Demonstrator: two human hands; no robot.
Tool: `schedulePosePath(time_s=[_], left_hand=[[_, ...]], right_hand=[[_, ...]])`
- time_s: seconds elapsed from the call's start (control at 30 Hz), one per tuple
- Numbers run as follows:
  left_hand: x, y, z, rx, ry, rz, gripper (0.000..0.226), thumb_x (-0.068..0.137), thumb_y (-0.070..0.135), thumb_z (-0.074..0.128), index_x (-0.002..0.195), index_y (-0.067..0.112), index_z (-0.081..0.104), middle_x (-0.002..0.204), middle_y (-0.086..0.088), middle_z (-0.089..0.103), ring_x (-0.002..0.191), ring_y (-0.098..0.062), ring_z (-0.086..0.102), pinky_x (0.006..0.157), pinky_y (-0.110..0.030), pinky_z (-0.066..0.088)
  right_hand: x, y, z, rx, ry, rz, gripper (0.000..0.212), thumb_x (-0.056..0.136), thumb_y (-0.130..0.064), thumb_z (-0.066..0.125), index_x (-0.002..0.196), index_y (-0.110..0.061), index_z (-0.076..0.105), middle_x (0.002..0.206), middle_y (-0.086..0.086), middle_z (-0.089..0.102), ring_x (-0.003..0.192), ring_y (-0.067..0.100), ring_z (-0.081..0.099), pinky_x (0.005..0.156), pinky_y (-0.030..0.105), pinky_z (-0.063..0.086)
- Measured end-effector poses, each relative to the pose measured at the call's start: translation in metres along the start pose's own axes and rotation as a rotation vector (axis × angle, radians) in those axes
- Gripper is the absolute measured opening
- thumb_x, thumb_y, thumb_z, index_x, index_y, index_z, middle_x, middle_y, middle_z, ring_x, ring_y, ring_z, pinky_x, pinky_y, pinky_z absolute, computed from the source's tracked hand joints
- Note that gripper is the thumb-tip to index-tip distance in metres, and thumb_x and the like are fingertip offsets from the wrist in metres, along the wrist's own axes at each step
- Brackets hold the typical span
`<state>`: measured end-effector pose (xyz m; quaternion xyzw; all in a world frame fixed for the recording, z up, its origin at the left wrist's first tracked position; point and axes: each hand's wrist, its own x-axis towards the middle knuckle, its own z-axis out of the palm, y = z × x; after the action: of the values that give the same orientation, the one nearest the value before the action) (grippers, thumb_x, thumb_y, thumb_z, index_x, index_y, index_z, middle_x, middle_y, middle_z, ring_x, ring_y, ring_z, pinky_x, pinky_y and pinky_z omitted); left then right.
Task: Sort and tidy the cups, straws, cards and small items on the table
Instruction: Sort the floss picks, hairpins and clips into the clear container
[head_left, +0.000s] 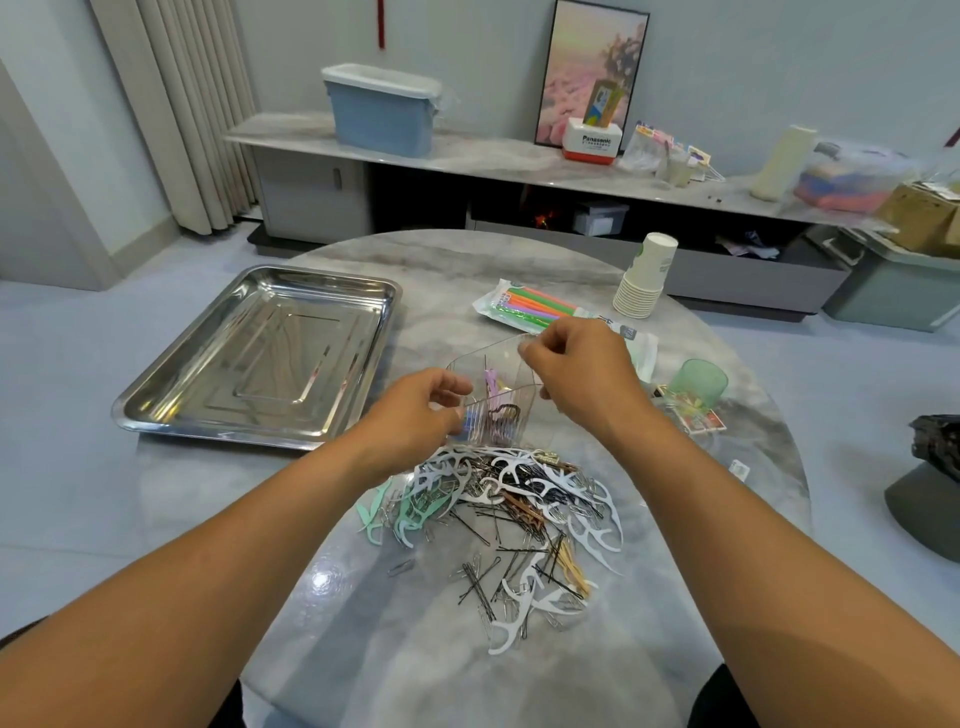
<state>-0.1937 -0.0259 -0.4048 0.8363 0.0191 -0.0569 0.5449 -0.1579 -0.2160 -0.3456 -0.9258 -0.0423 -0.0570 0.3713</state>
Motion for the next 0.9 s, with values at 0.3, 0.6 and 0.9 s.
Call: schedulePosePath(time_s=[0.3, 0.6, 0.9], left_hand=[[-0.014, -0.016, 0.014, 0.886, -0.365, 0.164, 0.036, 0.084, 0.035, 0.078, 0.118, 0.034, 0.069, 0.11, 0.01, 0.062, 0.095, -0.013, 0.061, 0.078, -0.031, 0.052], [-0.014, -0.026, 0.005, 0.964, -0.332, 0.055, 0.038, 0.079, 0.021, 0.081, 0.094, 0.038, 0.05, 0.098, 0.014, 0.062, 0.091, -0.013, 0.057, 0.057, -0.026, 0.034], [-0.008, 0.004, -0.026, 0.488, -0.27, -0.084, 0.02, 0.083, 0.013, 0.082, 0.095, 0.023, 0.069, 0.089, 0.003, 0.072, 0.084, -0.017, 0.071, 0.08, -0.035, 0.059]], right_hand=[[-0.047, 0.019, 0.023, -0.749, -0.72, 0.03, 0.039, 0.077, -0.037, 0.087, 0.103, -0.014, 0.069, 0.099, 0.001, 0.071, 0.091, 0.023, 0.068, 0.074, 0.034, 0.053], [-0.042, 0.027, 0.03, -0.637, -0.689, 0.028, 0.019, 0.087, -0.016, 0.076, 0.072, -0.02, 0.064, 0.077, -0.002, 0.063, 0.074, 0.021, 0.06, 0.064, 0.029, 0.047], [-0.018, 0.017, -0.015, -0.342, -0.727, 0.087, 0.019, 0.1, -0.03, 0.063, 0.1, -0.015, 0.074, 0.077, -0.003, 0.075, 0.061, 0.006, 0.07, 0.056, 0.019, 0.048]])
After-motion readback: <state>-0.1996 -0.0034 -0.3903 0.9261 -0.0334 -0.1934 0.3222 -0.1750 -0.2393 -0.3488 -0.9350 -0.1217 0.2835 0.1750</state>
